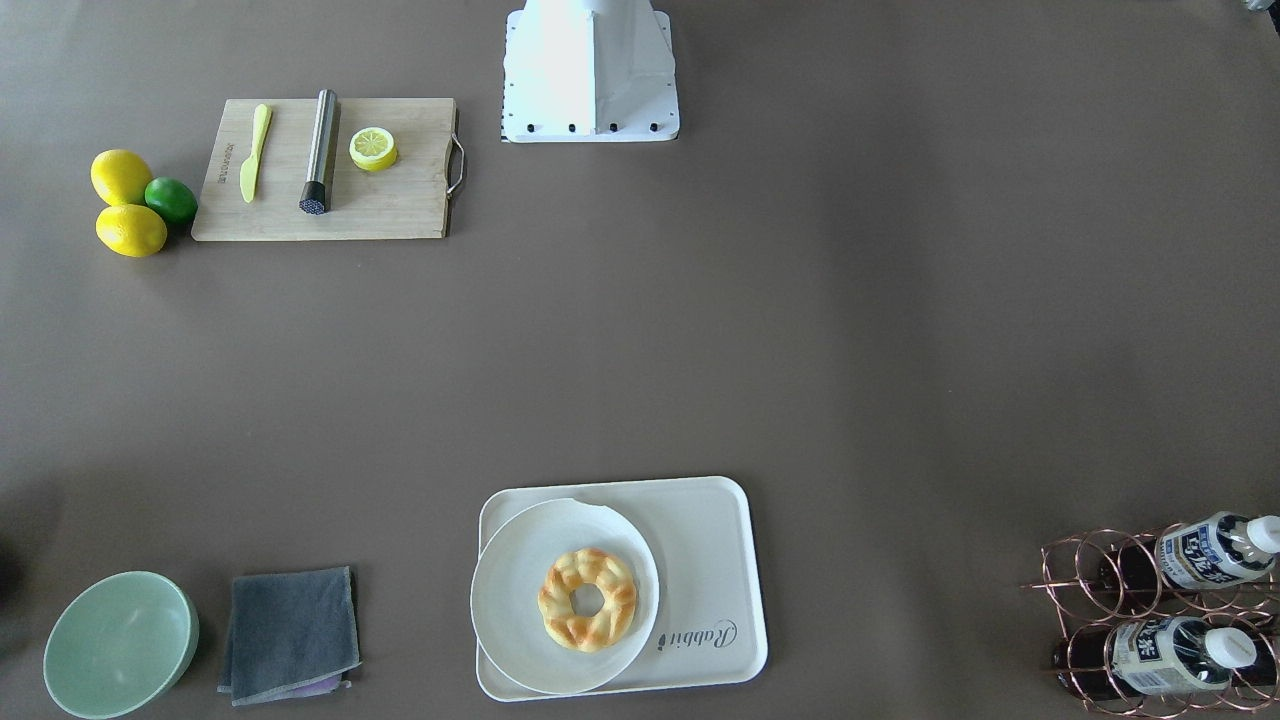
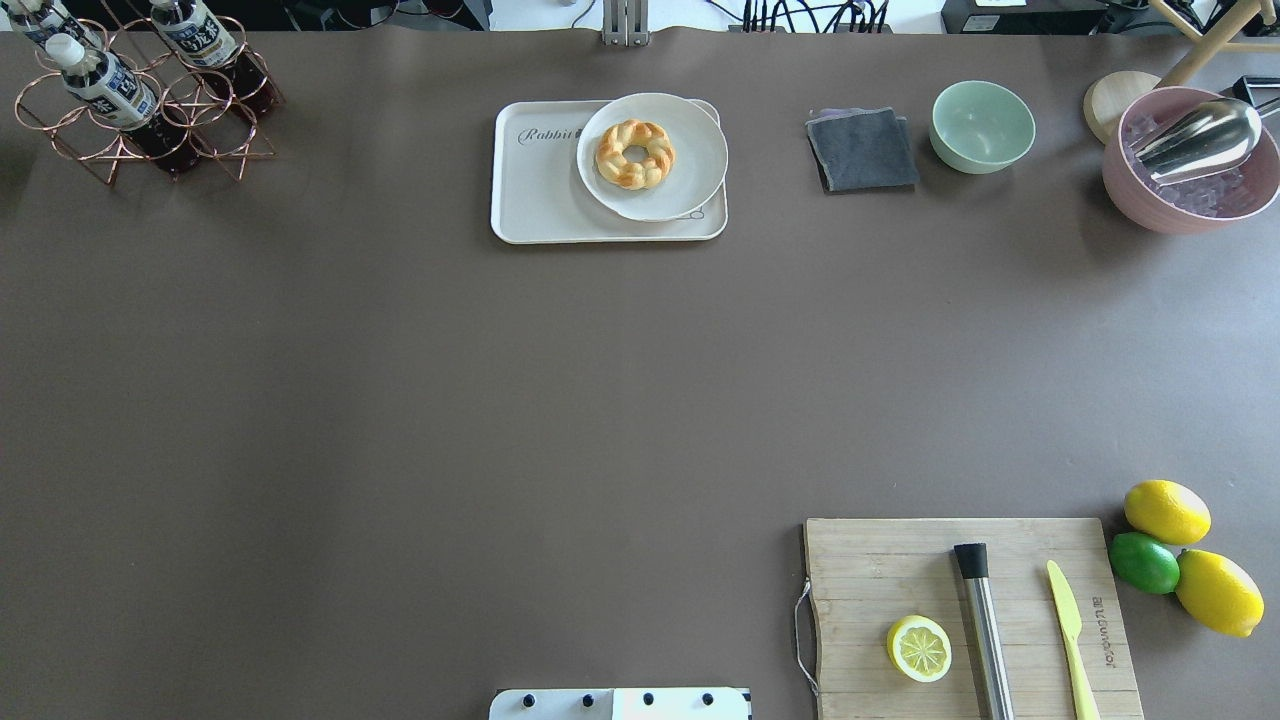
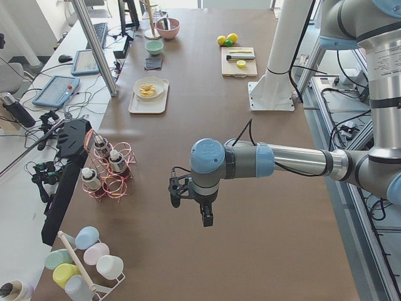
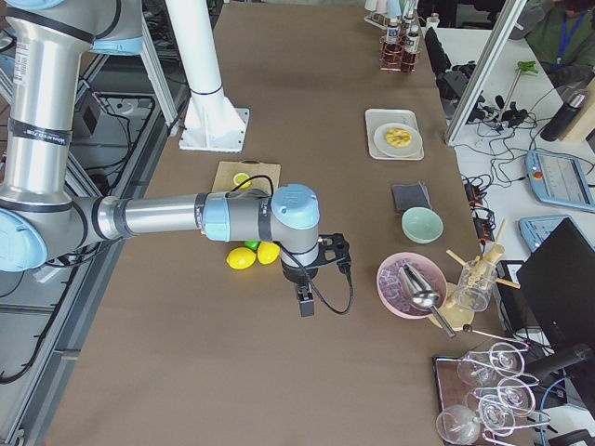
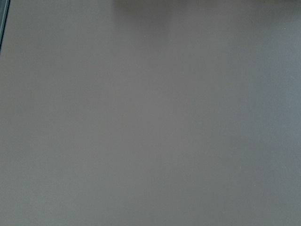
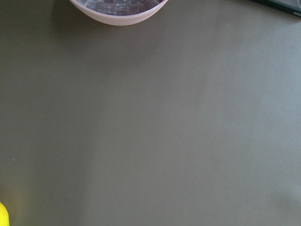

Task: Place tea on tray
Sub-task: 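Move the left gripper toward the copper wine rack of tea bottles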

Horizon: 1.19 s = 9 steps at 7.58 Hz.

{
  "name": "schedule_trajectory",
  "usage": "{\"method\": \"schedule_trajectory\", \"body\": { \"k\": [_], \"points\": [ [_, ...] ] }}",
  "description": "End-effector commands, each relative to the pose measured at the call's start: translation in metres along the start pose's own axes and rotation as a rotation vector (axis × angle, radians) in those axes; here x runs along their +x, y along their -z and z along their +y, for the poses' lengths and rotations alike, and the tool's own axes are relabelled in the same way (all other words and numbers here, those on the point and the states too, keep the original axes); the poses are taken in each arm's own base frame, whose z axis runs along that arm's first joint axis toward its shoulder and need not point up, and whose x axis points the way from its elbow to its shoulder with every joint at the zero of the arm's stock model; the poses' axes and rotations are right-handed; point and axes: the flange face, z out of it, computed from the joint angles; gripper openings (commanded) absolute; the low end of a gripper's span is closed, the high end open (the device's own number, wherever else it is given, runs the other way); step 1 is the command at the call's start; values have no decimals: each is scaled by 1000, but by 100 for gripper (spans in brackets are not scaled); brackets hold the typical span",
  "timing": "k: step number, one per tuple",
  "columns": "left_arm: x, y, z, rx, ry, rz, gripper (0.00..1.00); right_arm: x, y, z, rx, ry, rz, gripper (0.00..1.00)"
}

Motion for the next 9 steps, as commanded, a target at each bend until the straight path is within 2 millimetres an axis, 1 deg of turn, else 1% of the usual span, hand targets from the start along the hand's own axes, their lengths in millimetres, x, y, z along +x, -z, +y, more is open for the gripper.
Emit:
{"method": "schedule_trajectory", "body": {
  "k": [1, 2, 3, 4, 5, 6, 7, 8, 9],
  "points": [
    [18, 13, -22, 79, -86, 59, 98, 2, 24, -21, 59, -2, 6, 100],
    [4, 11, -5, 167, -144, 79, 98, 3, 17, -18, 65, -20, -86, 100],
    [6, 13, 3, 244, -225, 97, 98, 7, 22, -15, 85, -23, -113, 100],
    [-1, 5, 3, 242, -227, 115, 98, 13, 17, -8, 78, -25, -119, 100],
    [3, 5, 0, 247, -243, 128, 98, 16, 12, -8, 70, -31, -124, 100],
    [11, 12, -6, 302, -297, 132, 98, 13, 17, -14, 111, 17, -109, 100],
    [29, 27, -35, 344, -329, 137, 98, 19, 11, -18, 154, 48, -102, 100],
    [54, 28, -65, 344, -335, 155, 98, 10, -2, -27, 148, 84, -109, 100],
    [107, 21, -91, 326, -418, 172, 98, -26, -5, -66, 145, 163, -114, 100]
  ]
}}
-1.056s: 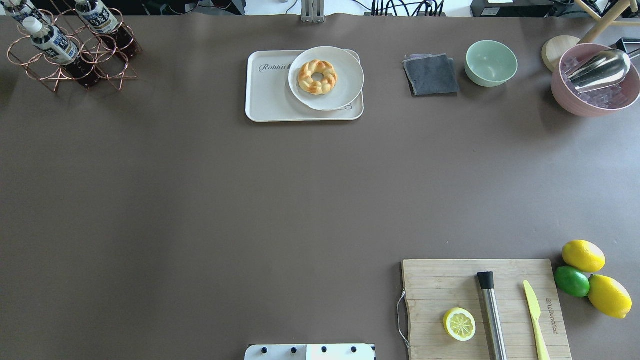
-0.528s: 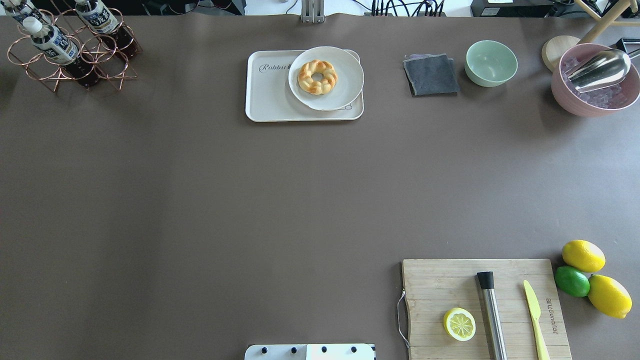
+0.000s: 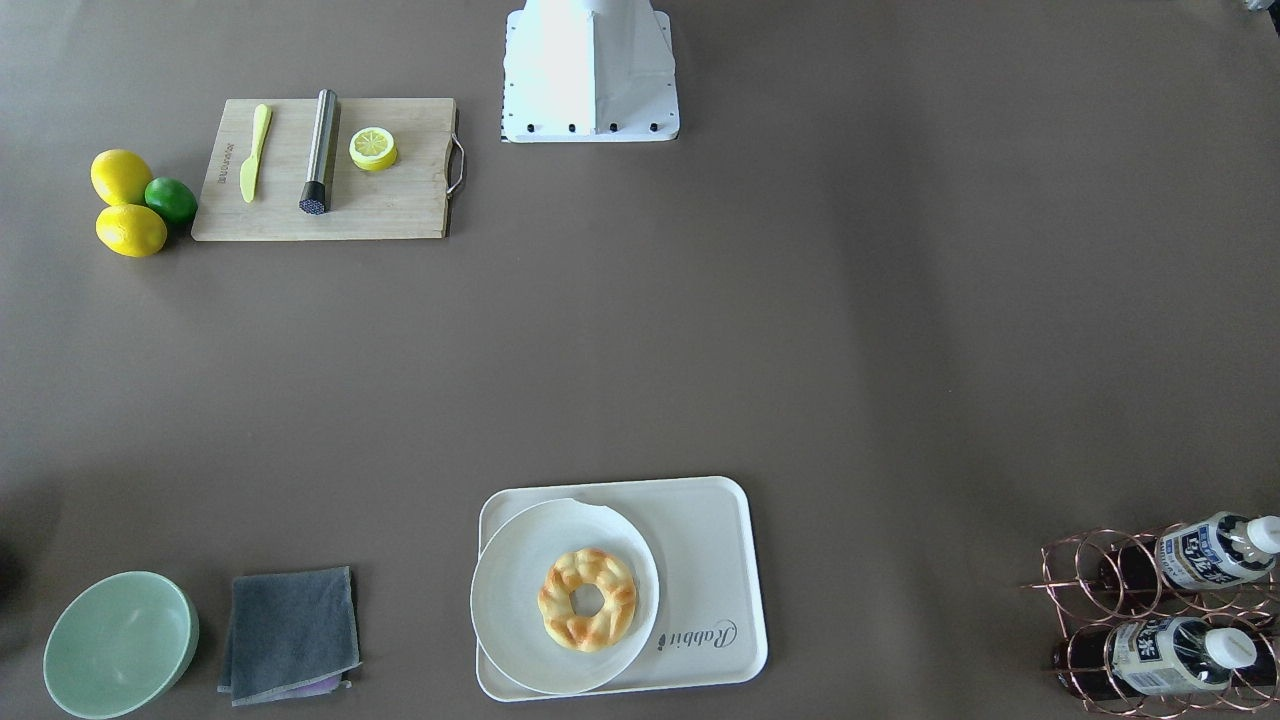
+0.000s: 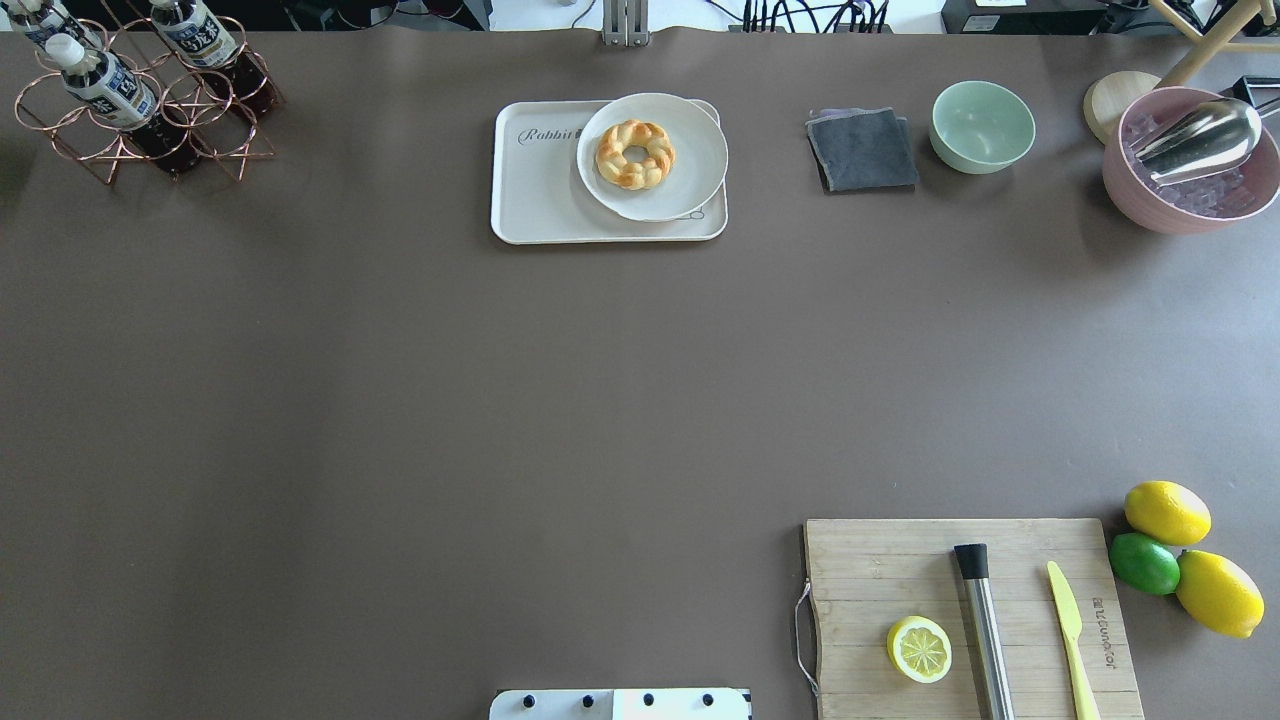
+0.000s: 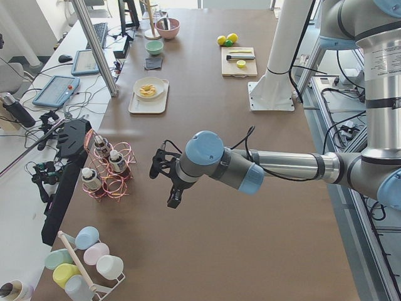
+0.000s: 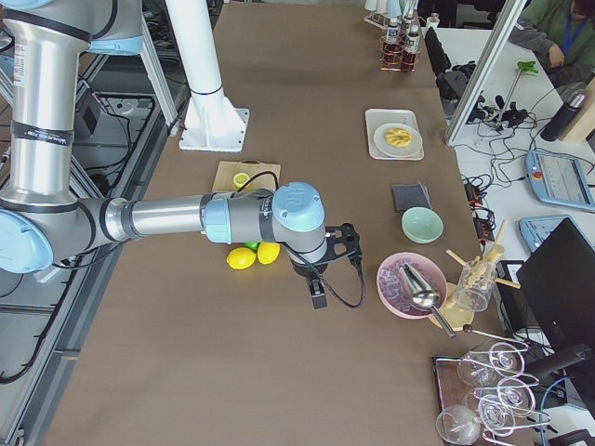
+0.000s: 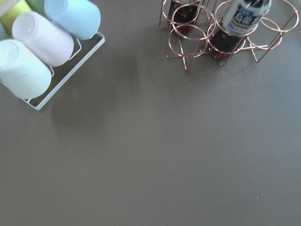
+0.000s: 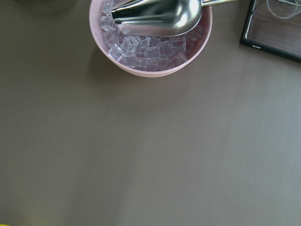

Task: Place tea on tray
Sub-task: 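Grasp a white-capped tea bottle in the copper rack with the left gripper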

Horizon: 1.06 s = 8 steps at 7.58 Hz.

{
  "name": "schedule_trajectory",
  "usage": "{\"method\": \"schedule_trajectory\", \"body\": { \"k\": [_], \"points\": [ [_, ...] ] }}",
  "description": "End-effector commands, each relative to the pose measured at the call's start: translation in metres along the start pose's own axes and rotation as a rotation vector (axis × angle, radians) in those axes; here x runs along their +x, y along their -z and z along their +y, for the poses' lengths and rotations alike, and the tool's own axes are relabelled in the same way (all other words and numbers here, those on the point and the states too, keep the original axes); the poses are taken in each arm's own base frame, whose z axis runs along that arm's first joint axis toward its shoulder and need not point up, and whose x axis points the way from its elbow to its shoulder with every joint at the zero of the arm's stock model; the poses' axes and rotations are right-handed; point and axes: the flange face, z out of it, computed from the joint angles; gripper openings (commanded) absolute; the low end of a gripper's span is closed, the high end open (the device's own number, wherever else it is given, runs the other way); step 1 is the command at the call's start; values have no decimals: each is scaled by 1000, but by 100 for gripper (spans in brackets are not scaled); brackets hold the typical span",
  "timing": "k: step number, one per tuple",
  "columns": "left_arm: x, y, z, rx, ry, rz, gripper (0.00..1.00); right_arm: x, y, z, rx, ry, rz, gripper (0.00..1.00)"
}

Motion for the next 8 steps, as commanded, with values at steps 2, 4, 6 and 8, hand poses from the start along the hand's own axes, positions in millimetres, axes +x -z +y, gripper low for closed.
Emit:
{"method": "schedule_trajectory", "body": {
  "k": [2, 4, 6, 8],
  "points": [
    [90, -52, -111, 9, -127, 26, 98, -81, -35, -85, -2, 56, -53, 99],
    [127, -94, -124, 122, -108, -42, 99, -137, -53, -109, 59, 6, -116, 100],
    [133, -137, -155, 223, -112, -67, 99, -173, -59, -122, 112, 33, -166, 100],
    [161, -178, -186, 270, -127, -87, 98, -204, -57, -147, 131, 93, -194, 100]
  ]
}}
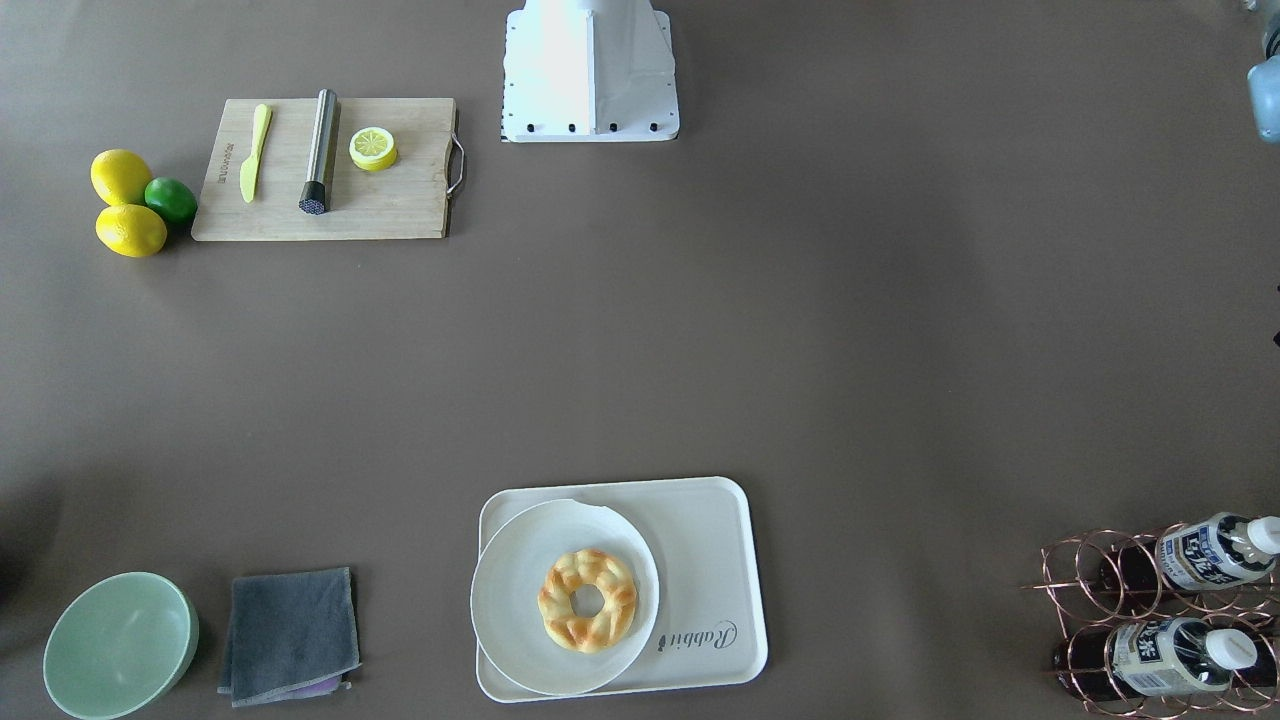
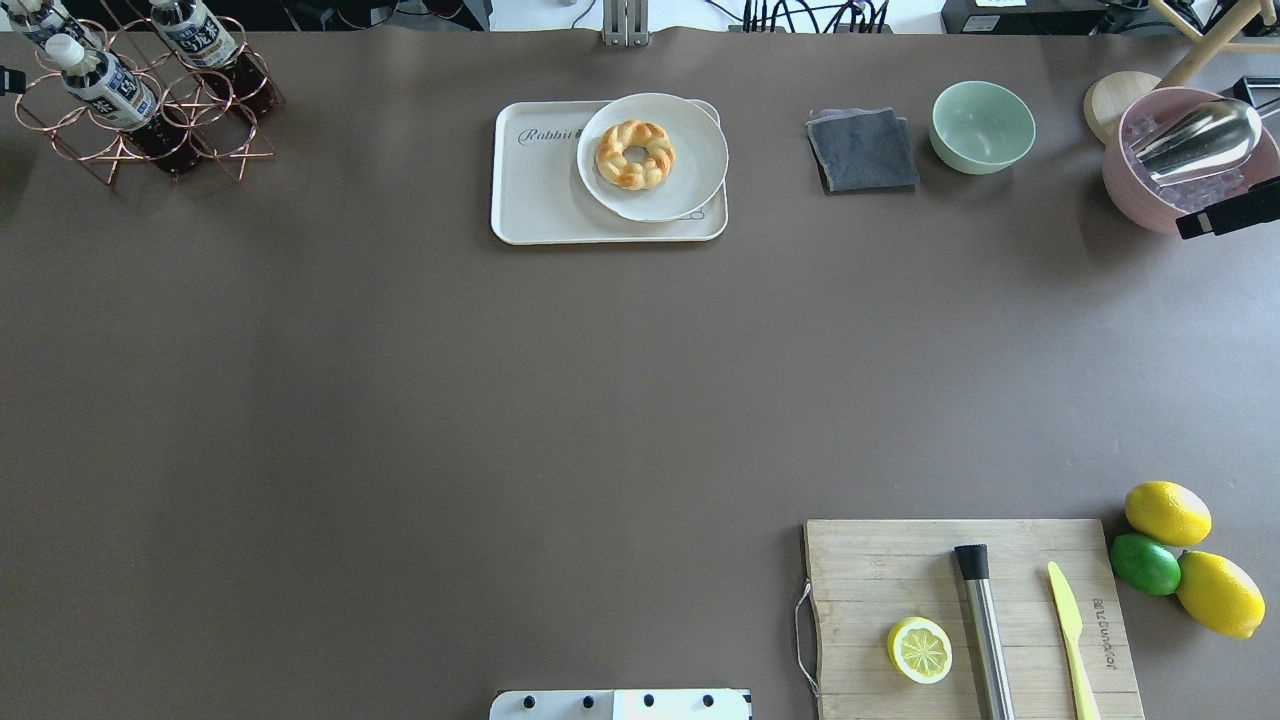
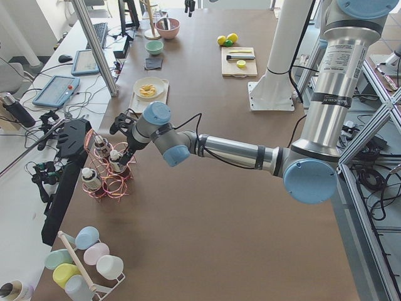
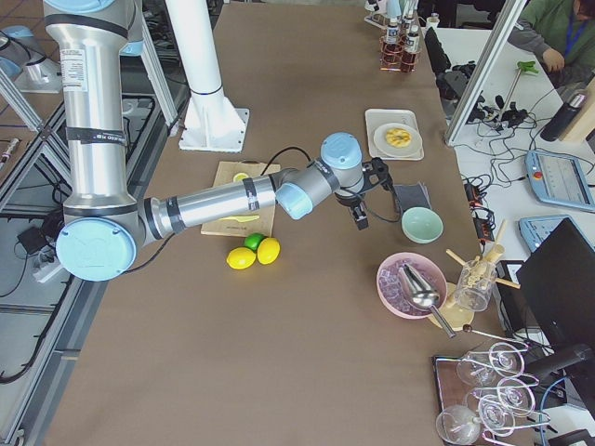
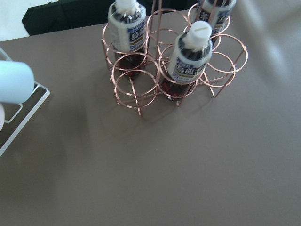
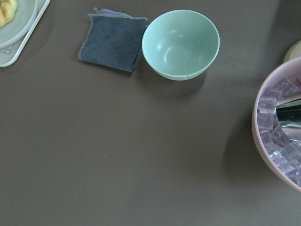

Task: Place tea on tray
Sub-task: 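Grasp a white-capped tea bottle in the copper rack with the left gripper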

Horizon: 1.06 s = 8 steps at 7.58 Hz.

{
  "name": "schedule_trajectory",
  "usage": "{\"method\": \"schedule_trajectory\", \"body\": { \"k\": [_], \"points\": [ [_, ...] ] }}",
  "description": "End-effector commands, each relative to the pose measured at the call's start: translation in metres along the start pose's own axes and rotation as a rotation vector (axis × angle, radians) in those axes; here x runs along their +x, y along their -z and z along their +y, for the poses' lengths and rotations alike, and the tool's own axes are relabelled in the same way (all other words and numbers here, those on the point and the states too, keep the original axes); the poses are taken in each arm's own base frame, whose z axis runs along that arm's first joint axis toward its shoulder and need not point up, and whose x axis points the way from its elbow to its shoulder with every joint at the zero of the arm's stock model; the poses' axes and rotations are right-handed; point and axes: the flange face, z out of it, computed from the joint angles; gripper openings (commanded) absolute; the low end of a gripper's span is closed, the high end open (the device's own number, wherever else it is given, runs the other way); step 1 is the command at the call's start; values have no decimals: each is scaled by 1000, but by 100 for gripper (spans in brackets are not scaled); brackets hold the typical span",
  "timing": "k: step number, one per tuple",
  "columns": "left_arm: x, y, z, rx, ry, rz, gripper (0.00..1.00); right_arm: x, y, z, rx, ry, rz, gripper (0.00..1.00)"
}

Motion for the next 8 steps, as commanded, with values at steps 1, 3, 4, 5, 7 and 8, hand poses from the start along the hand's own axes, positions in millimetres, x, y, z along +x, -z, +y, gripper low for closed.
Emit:
{"method": "schedule_trajectory", "body": {
  "k": [1, 3, 4, 5, 7, 8],
  "points": [
    [28, -51, -34, 62, 7, -10, 98, -40, -10, -28, 17, 69, -44, 100],
    [25, -69, -34, 78, 108, 12, 97, -55, -13, -37, 21, 40, -59, 100],
    [23, -70, -32, 77, 107, 10, 95, -65, -16, -42, 21, 35, -67, 100],
    [17, -73, -28, 73, 106, 6, 91, -67, -16, -43, 22, 38, -68, 100],
    [11, -77, -22, 67, 107, 1, 72, -67, -16, -43, 22, 37, -68, 100],
    [9, -78, -19, 71, 106, 4, 65, -68, -15, -43, 24, 40, -69, 100]
  ]
}}
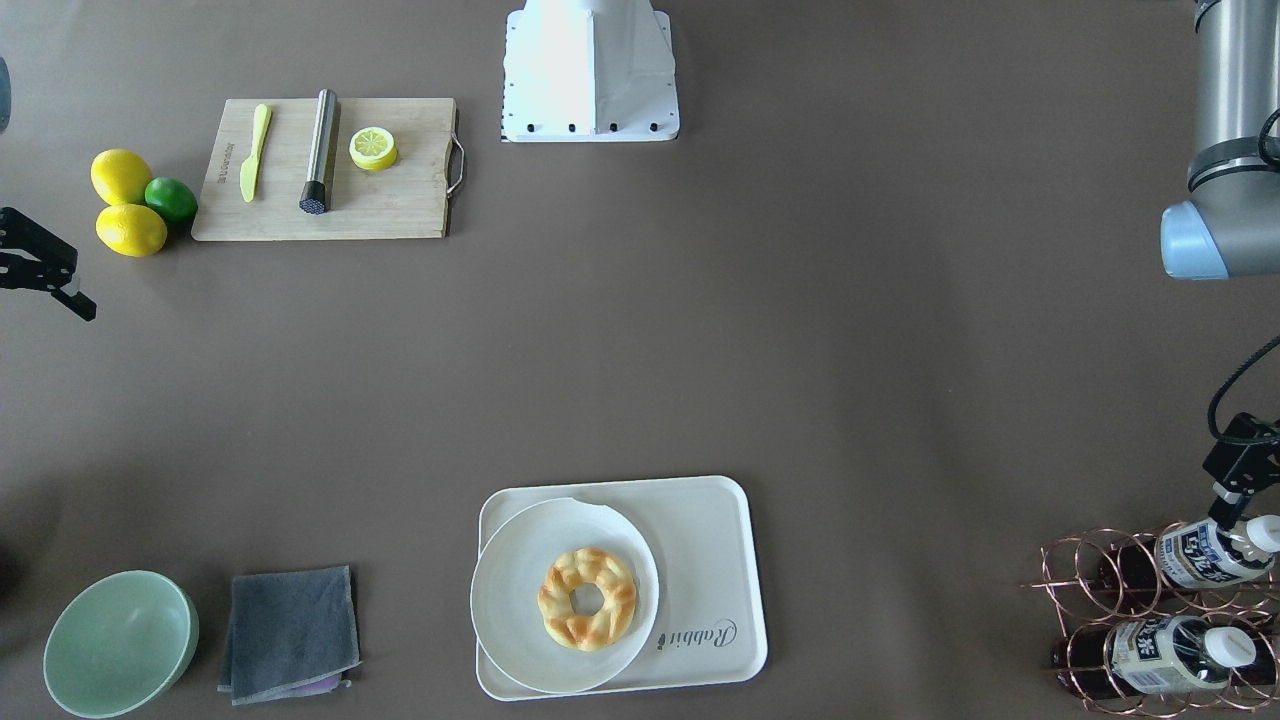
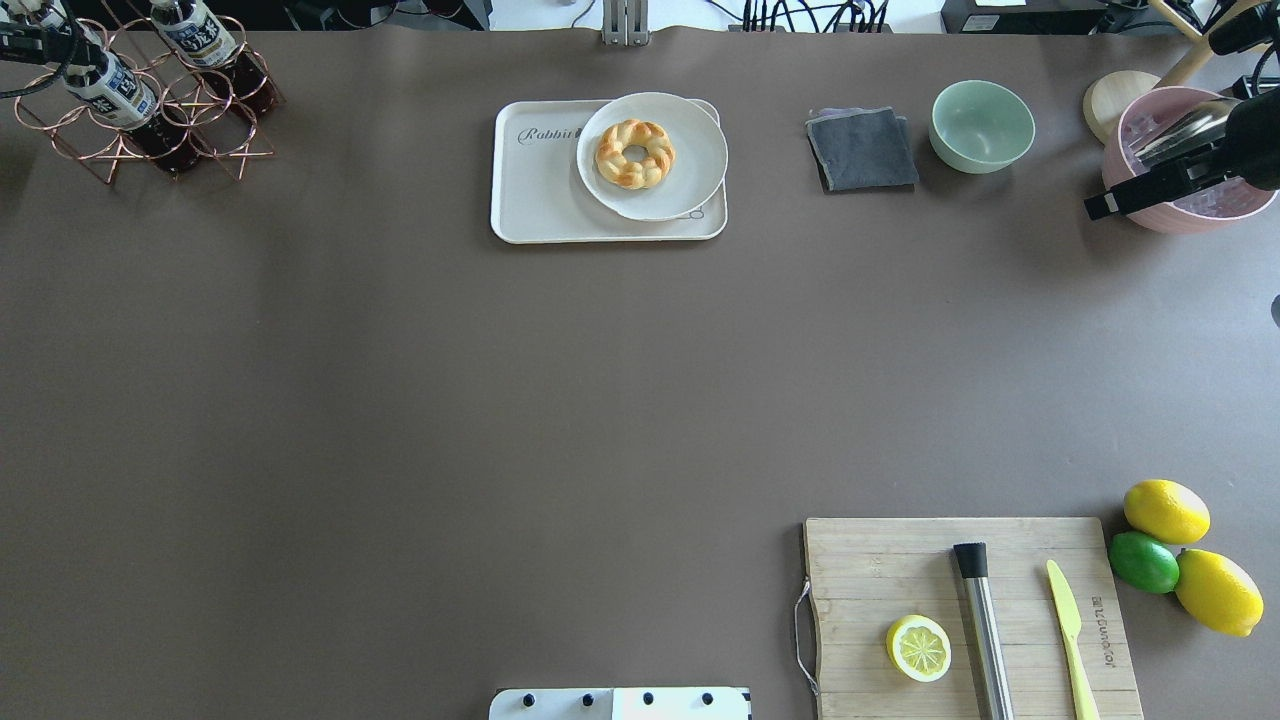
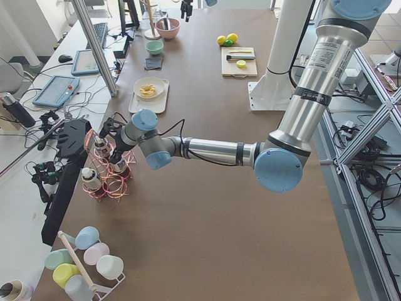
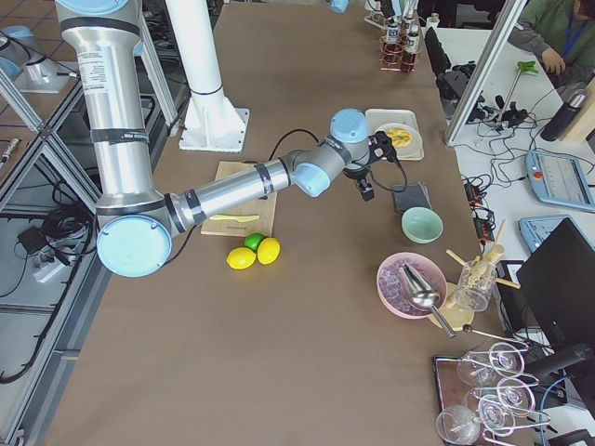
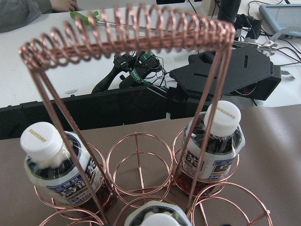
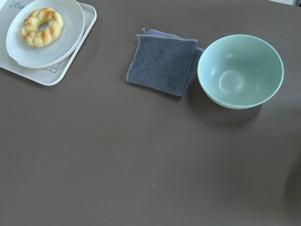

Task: Place tea on tray
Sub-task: 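Grasp a white-capped tea bottle in the copper rack with the left gripper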

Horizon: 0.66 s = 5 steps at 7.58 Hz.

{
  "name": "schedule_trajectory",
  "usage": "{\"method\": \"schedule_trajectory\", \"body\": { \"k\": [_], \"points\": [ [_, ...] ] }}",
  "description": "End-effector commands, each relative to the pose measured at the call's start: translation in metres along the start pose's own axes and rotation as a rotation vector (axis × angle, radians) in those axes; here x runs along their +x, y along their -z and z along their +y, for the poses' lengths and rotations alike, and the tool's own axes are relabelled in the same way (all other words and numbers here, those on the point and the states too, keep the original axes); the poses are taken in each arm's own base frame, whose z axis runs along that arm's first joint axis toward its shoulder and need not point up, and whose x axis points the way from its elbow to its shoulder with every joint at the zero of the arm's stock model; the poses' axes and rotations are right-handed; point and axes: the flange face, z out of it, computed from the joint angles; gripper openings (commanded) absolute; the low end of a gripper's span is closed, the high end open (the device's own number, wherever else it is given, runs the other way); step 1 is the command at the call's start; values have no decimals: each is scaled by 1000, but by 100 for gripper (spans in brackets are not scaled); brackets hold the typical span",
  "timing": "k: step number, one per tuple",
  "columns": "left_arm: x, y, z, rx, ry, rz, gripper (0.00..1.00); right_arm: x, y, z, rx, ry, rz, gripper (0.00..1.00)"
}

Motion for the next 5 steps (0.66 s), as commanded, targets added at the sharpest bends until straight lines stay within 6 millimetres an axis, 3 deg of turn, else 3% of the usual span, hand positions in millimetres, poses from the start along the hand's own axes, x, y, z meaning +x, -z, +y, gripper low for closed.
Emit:
{"method": "schedule_trajectory", "body": {
  "k": [1, 2, 3, 5],
  "points": [
    [-5, -2, 5, 3, -1, 2, 43, -2, 1, -1, 3, 4, -2, 100],
    [-3, -1, 2, 7, -1, 5, 1, -2, 1, -1, 3, 4, -2, 100],
    [0, 4, -4, 18, 3, 12, 0, -2, 1, -1, 3, 4, -2, 100],
    [-9, 37, -33, 51, 27, 24, 0, -1, 1, 0, 1, 2, -1, 100]
  ]
}}
